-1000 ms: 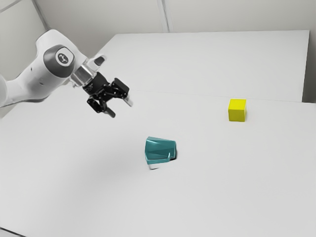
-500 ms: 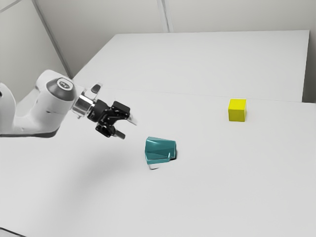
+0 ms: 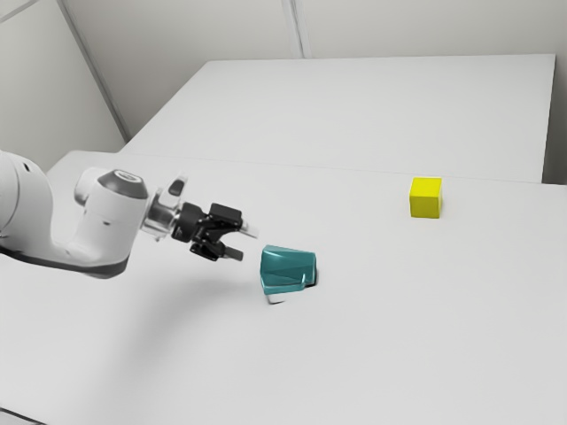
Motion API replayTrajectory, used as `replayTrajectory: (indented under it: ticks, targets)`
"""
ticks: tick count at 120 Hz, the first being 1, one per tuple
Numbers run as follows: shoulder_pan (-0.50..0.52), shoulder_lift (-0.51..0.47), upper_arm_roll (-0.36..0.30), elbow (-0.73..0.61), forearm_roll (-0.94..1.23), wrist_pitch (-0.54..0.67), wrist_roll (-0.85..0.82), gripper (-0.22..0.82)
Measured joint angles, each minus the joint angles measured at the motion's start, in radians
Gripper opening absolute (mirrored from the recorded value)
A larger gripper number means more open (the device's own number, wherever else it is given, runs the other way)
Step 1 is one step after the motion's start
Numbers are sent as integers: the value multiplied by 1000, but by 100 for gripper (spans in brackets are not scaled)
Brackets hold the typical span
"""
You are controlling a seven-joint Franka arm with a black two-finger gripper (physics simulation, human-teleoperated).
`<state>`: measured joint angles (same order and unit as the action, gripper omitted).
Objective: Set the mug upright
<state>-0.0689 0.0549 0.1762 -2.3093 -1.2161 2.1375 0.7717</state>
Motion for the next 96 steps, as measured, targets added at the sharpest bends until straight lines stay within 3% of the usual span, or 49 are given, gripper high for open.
replayTrajectory:
  ticks: [96]
  targets:
    - [-43, 65, -1, -27, -159, 12, 299, 59]
